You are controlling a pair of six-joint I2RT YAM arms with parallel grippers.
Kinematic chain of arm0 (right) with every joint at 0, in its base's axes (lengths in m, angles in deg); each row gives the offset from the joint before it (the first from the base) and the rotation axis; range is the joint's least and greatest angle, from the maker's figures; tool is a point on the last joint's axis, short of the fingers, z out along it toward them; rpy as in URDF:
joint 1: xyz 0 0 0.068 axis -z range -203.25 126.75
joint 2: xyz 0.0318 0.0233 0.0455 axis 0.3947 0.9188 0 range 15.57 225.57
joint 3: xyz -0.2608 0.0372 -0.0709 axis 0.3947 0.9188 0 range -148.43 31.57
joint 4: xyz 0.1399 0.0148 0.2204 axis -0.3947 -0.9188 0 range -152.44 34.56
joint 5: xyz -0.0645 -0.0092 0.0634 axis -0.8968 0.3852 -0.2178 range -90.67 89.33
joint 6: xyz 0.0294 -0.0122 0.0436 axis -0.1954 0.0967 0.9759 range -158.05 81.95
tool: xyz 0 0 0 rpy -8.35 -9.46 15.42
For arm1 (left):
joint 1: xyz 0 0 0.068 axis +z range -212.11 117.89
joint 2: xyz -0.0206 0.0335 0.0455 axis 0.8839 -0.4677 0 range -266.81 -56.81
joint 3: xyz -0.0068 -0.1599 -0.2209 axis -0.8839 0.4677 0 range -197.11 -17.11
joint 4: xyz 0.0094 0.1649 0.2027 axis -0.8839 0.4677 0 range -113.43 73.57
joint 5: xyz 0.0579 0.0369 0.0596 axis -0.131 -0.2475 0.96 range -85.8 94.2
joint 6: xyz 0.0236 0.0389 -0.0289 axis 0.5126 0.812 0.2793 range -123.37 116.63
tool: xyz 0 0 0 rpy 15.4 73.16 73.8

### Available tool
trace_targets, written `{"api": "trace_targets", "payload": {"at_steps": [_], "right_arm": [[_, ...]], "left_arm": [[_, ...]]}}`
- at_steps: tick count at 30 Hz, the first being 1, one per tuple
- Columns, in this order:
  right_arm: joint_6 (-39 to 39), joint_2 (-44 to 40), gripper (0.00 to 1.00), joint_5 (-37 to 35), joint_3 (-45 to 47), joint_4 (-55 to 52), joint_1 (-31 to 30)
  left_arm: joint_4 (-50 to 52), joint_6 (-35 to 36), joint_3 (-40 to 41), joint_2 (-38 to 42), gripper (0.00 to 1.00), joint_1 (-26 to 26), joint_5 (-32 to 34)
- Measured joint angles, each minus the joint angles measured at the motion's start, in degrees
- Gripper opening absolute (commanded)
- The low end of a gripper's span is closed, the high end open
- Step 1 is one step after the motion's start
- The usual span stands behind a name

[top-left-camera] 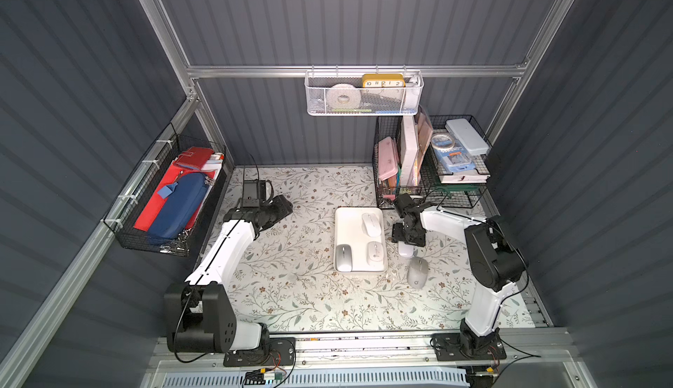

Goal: Take out the mouse from the storage box
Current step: Place the mouse at the center of the board, then pick up the mouse from the storage box.

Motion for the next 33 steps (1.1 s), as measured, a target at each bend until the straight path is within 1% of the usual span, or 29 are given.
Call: {"api": "trace_targets", "payload": {"at_steps": [5, 8, 12, 15, 18, 23, 27, 33], "right_arm": [[0.0, -0.5, 0.77, -0.3, -0.1, -0.9, -0.2], [0.0, -4.1, 0.76, -1.8, -0.2, -2.8, -1.8], [0.1, -10.2, 0.76, -4.9, -4.2, -6.3, -7.5], [0.8, -11.3, 0.74, -5.6, -8.3, -6.4, -13.0], [1.6, -9.0, 0.74, -4.6, -10.9, -6.5, -18.0], [2.9, -0.1, 0.76, -1.2, -15.5, -6.6, -23.8], [3.7, 4.4, 0.78, 1.2, -17.5, -6.5, -26.1], [4.2, 6.5, 0.79, 4.5, -18.3, -6.4, -27.1]], "left_arm": [[0.0, 0.2, 0.0, -0.2, 0.66, 0.0, -0.2], [0.0, 0.2, 0.0, -0.2, 0.67, 0.0, -0.2], [-0.1, 0.1, 0.0, -0.2, 0.67, 0.0, -0.2], [-0.1, 0.1, 0.0, -0.2, 0.67, 0.0, -0.4], [-0.1, 0.1, 0.0, -0.2, 0.67, 0.0, -0.6], [0.0, 0.1, 0.0, 0.0, 0.67, 0.0, -0.7], [0.0, 0.1, 0.0, 0.4, 0.67, 0.0, -0.7], [0.0, 0.1, 0.0, 0.7, 0.67, 0.0, -0.7]]}}
